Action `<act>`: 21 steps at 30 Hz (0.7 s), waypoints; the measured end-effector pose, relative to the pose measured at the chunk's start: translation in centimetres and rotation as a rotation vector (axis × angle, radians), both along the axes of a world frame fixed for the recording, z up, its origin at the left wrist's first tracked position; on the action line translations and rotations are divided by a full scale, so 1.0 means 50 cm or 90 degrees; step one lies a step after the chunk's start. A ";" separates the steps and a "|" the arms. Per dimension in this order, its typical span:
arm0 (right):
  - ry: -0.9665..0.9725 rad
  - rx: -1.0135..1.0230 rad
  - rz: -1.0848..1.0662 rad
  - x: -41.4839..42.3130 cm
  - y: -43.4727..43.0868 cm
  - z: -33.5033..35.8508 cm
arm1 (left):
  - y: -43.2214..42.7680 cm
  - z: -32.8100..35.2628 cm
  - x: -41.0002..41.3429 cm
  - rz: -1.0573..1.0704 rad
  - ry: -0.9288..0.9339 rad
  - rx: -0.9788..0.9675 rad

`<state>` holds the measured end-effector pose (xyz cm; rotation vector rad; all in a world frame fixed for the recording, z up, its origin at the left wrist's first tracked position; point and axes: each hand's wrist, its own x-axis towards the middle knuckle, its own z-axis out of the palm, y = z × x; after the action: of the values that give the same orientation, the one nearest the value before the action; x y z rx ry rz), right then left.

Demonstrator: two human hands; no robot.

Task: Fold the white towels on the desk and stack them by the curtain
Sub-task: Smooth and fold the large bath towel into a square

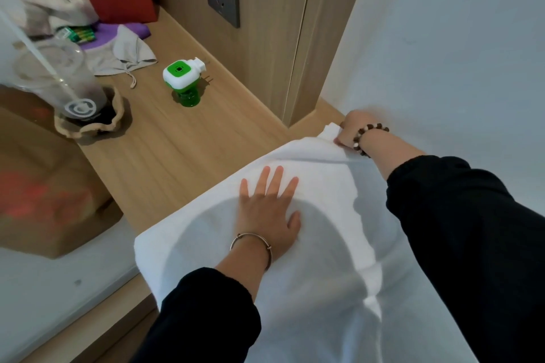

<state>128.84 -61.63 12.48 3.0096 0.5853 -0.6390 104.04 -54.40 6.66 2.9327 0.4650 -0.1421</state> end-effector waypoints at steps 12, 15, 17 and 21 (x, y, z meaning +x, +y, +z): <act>-0.185 0.074 0.112 -0.185 -0.077 -0.062 | 0.019 -0.009 -0.008 0.026 0.016 0.009; -0.058 0.016 0.145 -0.172 -0.087 -0.080 | 0.023 -0.010 -0.002 0.032 0.021 0.019; -0.043 0.027 0.124 -0.158 -0.070 -0.066 | 0.026 -0.011 0.005 0.040 0.038 0.030; -0.087 0.165 0.063 -0.207 -0.062 -0.016 | 0.032 -0.009 0.008 0.072 0.077 0.046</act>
<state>118.52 -64.72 11.69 3.1997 0.8647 -0.3742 104.45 -52.80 6.20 2.9701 0.6663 -0.2958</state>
